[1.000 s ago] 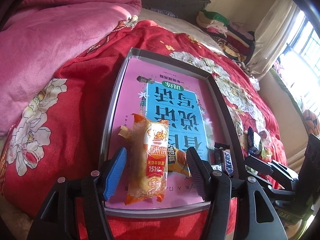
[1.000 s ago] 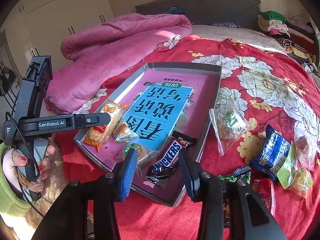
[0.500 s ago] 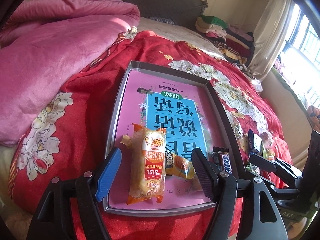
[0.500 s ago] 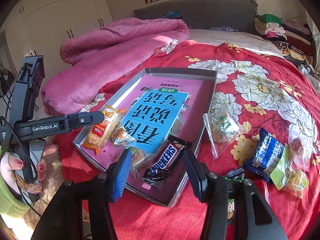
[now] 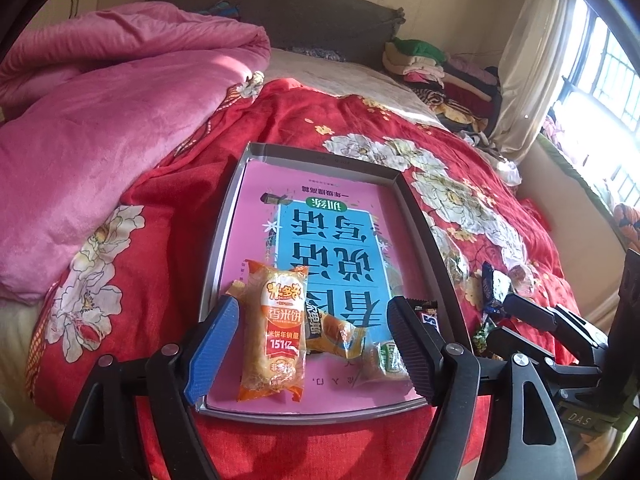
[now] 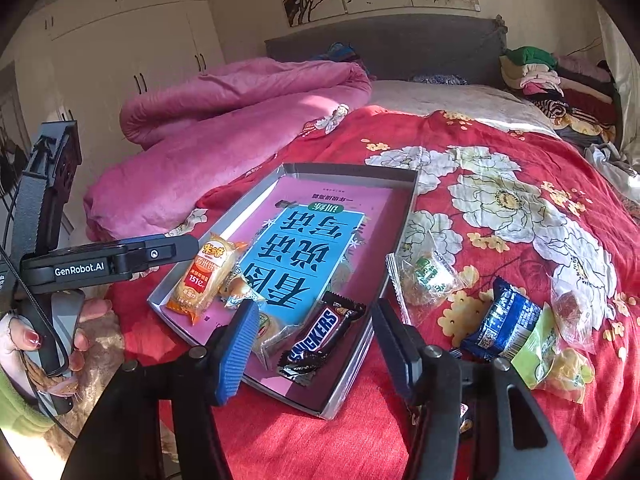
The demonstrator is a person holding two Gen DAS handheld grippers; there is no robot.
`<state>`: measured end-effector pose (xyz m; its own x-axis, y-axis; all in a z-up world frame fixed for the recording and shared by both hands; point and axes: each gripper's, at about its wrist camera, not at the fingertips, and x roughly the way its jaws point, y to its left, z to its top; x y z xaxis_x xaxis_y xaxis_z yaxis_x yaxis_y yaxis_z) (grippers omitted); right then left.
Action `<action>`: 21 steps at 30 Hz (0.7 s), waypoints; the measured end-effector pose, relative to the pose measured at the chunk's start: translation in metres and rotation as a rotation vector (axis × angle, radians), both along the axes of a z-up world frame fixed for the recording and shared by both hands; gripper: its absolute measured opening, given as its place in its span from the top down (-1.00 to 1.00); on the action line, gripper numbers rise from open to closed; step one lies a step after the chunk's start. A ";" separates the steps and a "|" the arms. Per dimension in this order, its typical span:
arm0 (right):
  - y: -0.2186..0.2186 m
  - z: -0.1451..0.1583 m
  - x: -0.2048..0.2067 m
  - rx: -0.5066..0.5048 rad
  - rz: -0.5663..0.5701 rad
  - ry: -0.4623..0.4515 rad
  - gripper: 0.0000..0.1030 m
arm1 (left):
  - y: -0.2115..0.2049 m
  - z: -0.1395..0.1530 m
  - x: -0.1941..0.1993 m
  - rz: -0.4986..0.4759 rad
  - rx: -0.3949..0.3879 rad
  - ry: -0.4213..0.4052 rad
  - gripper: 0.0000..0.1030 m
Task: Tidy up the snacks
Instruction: 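Move both open tools back to the snack pile beside the tray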
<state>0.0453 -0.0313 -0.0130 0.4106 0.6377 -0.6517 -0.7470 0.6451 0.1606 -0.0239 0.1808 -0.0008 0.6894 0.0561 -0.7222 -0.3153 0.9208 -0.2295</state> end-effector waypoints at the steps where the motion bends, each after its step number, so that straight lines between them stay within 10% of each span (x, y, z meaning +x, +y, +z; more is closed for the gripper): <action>1: -0.002 0.001 0.000 0.004 -0.003 -0.004 -0.19 | -0.002 0.001 0.000 -0.002 -0.001 -0.002 -0.52; 21: -0.020 0.025 -0.009 0.038 -0.027 -0.118 -0.40 | -0.045 0.023 -0.001 -0.107 -0.014 -0.045 -0.53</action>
<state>0.0360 -0.0515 0.0116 0.4999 0.6492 -0.5733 -0.7449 0.6600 0.0978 -0.0247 0.1361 0.0219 0.7224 -0.0293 -0.6909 -0.2050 0.9451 -0.2543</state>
